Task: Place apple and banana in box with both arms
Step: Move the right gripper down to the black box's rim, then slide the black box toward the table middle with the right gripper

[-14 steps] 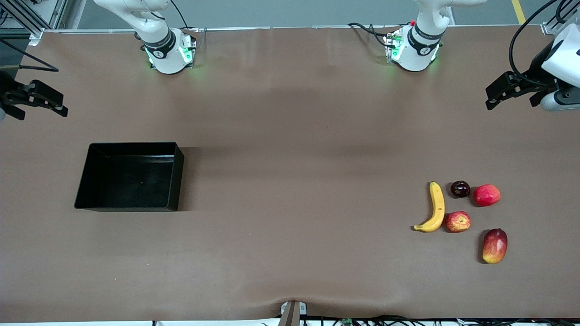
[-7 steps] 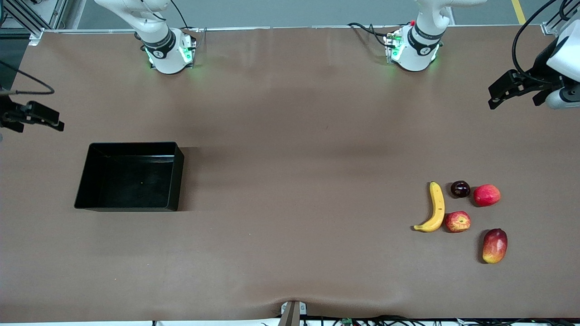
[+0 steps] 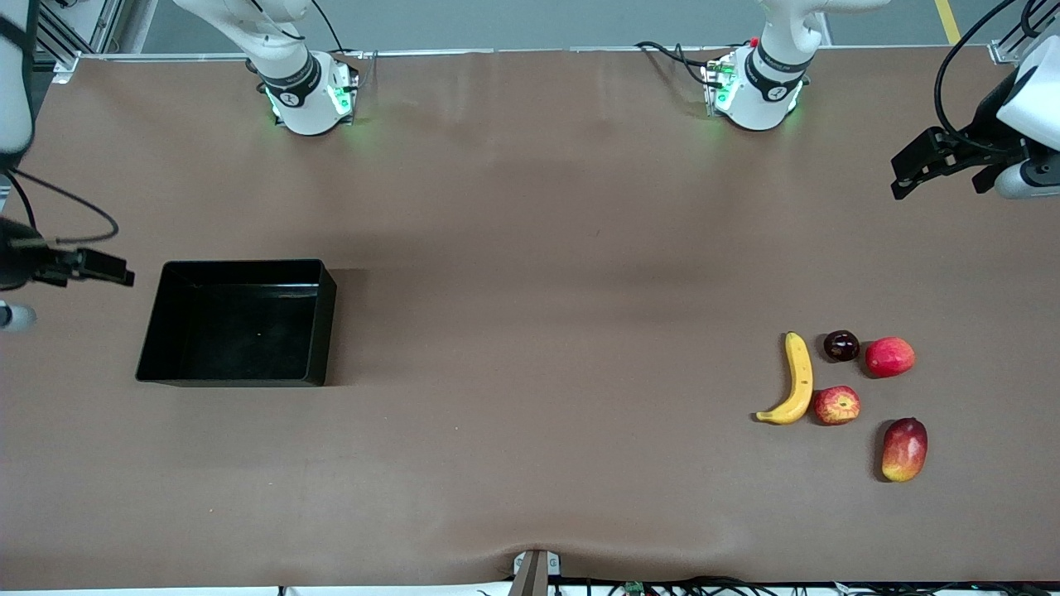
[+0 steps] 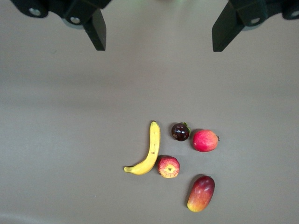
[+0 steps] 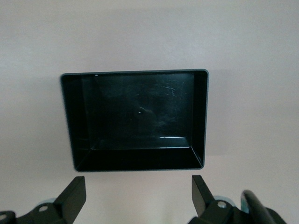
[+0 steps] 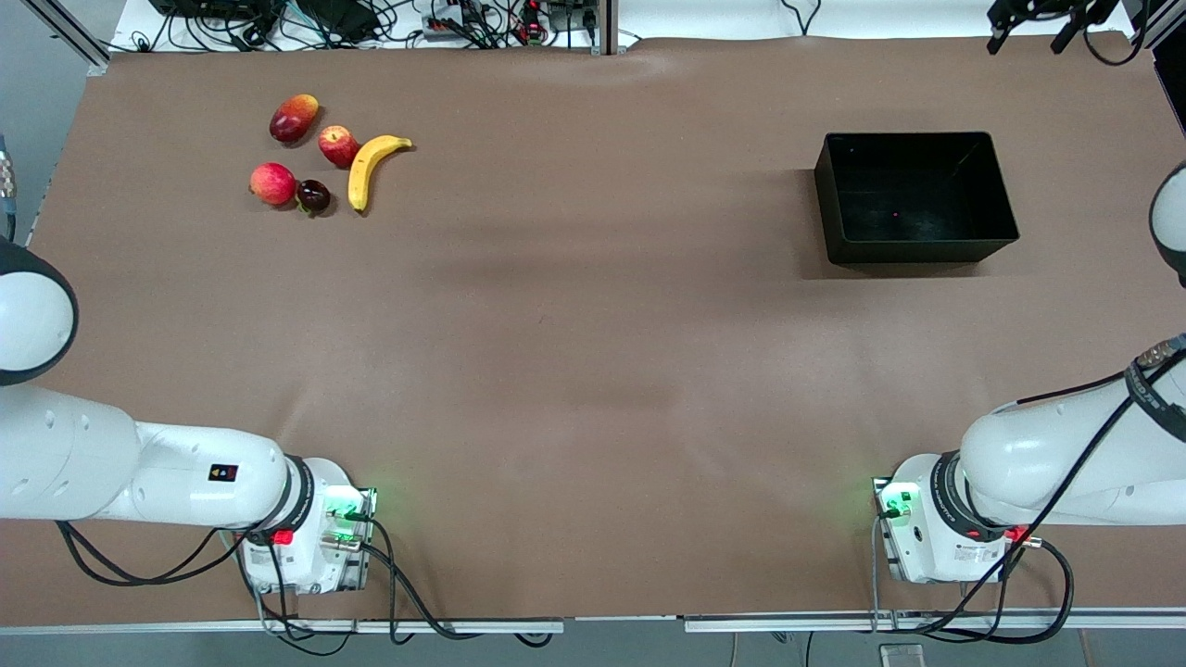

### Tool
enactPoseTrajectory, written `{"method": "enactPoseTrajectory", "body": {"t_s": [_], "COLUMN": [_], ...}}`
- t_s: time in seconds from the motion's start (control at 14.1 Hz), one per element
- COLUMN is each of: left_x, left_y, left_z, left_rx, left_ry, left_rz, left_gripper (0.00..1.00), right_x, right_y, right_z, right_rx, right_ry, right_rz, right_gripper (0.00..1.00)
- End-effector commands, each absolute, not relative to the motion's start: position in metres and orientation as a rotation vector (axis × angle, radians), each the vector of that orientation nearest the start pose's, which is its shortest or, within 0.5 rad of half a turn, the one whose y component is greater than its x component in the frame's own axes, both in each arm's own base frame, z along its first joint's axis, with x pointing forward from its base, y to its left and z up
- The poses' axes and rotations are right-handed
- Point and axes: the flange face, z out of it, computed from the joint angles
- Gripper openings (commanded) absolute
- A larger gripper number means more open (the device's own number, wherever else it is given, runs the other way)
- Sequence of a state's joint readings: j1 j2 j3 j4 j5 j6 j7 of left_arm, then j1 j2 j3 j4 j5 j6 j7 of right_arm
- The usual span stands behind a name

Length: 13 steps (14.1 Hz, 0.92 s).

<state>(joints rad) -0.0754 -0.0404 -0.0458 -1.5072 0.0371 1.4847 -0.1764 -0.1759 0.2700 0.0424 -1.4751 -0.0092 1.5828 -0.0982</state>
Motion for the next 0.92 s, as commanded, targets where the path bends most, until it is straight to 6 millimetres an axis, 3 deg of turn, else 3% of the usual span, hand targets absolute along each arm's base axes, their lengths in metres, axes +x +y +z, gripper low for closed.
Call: {"method": "enactPoseTrajectory", "body": {"t_s": [0.0, 0.14, 0.43, 0.71, 0.85], "left_x": [0.528, 0.528, 0.528, 0.53, 0.53], "left_y": [-0.057, -0.058, -0.055, -0.048, -0.051], "left_z": [0.672, 0.672, 0.671, 0.672, 0.672], "left_rx": [-3.103, -3.101, -3.101, -3.102, -3.102], "left_ry": [-0.111, -0.111, -0.121, -0.142, -0.135], "left_rz": [-0.023, -0.023, -0.021, -0.025, -0.025], "left_gripper": [1.0, 1.0, 1.0, 1.0, 1.0], "right_x": [0.633, 0.632, 0.623, 0.61, 0.6], "right_y": [-0.123, -0.147, -0.19, -0.204, -0.197], "right_z": [0.474, 0.443, 0.371, 0.323, 0.299], "right_rx": [-3.103, -3.098, -3.092, -3.08, -3.069], "right_ry": [0.071, 0.121, -0.046, -0.011, -0.02], "right_rz": [0.279, 0.275, 0.218, 0.241, 0.276], "right_gripper": [1.0, 1.0, 1.0, 1.0, 1.0]}}
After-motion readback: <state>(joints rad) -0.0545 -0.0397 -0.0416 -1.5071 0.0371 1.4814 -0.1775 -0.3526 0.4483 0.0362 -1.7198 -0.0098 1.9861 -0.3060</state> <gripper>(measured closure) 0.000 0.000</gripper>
